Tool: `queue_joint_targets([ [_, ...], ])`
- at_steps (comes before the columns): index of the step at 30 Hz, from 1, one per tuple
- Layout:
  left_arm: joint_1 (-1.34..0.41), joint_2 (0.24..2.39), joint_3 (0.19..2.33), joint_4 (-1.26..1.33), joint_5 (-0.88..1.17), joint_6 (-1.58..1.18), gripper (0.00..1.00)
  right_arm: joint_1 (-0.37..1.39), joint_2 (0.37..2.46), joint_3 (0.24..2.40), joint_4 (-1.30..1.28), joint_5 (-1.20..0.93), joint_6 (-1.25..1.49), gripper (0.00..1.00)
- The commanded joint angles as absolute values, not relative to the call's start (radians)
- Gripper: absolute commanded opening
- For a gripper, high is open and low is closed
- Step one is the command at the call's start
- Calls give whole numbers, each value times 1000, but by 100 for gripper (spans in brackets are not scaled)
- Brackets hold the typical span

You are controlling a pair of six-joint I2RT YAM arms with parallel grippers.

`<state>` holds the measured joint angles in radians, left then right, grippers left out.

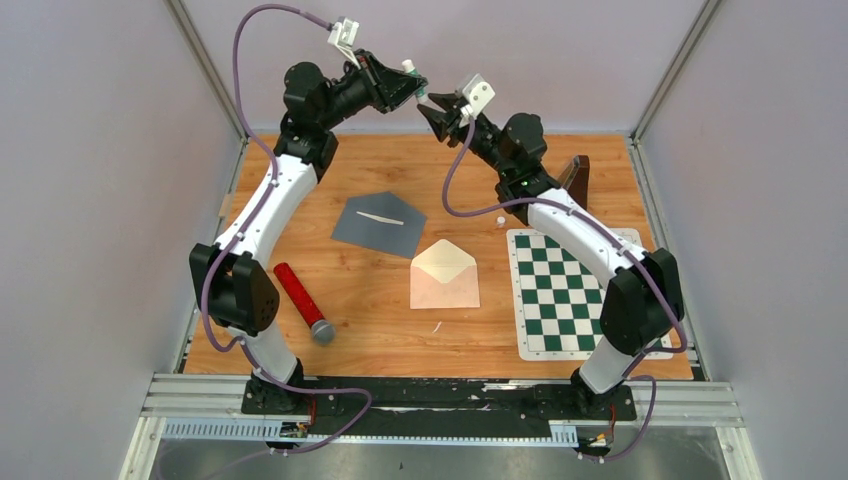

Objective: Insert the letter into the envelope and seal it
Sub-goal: Unscrew the solid glue.

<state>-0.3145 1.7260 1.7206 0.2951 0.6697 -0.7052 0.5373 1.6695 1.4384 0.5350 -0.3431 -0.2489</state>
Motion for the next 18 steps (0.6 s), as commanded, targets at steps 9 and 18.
queue_joint_targets([
  [9,-324,1685,1718,320,667,-721,0,549,1697,1517,534,-331,-260,34],
  [18,-327,1696,1723,322,670,-721,0,551,1708,1539,523,-335,-243,32],
])
